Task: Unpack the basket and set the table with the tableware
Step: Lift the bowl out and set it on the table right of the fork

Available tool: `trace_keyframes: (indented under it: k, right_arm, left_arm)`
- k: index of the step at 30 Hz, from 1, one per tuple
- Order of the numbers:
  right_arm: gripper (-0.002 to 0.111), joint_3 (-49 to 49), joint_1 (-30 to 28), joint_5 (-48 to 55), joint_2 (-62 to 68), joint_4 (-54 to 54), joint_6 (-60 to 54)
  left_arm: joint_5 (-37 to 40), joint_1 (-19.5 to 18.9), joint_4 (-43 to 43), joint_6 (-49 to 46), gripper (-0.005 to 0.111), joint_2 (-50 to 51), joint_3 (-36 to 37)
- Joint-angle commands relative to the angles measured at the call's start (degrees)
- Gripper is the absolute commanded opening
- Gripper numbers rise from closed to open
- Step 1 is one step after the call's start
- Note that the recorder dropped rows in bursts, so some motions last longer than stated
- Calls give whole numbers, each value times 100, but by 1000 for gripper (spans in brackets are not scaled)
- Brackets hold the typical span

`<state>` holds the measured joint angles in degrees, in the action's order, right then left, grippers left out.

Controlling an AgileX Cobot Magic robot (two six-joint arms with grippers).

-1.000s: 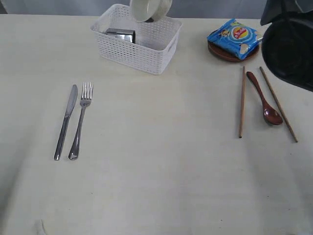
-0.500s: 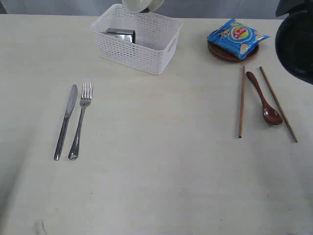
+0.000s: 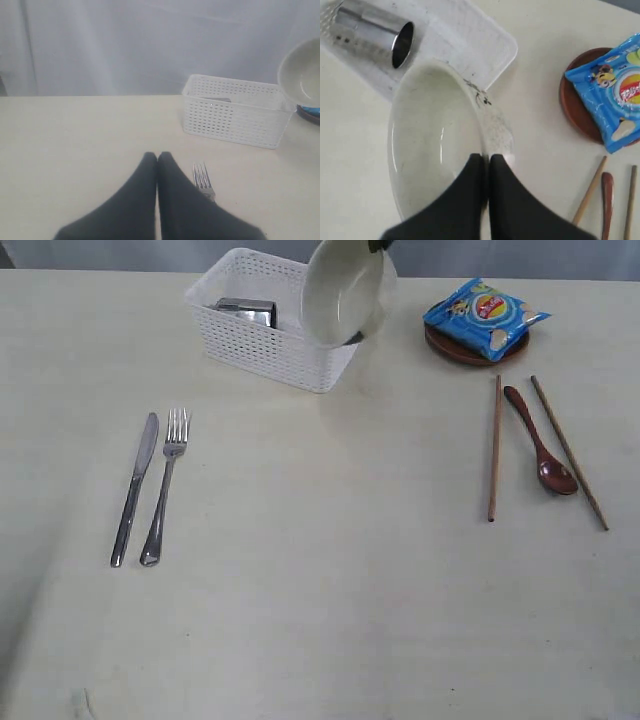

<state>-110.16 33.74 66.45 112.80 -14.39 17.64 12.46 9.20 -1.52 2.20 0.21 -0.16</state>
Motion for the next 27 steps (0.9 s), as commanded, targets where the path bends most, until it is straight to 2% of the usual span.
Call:
trace_keyframes:
  k: [1,5,10,13,16,27]
  right_arm:
    - [-1,1624,-5,-1041,-1077,967,-537]
    - [-1,3010,-16,-2005,-1574,2356,-1318]
    - [-1,4261,-16,-2425,-1595,4214,-2964]
    - [-1,4729,-16,-2562,-1595,5543,-4115]
    - [-1,4988,-16,-2571,-1595,6343,-4914]
    - [-1,5161,-137,-2881,-1248,6432,-5171]
  left_arm:
    - [-36,6,-27,-2,0,-21,16]
    - [-36,6,-27,-2,0,-21,16]
    - [-36,6,-27,-2,0,-21,16]
    - [-36,6,-27,-2,0,-21,16]
    - [-36,6,-27,-2,0,-21,16]
    - [-36,6,-27,-2,0,-21,16]
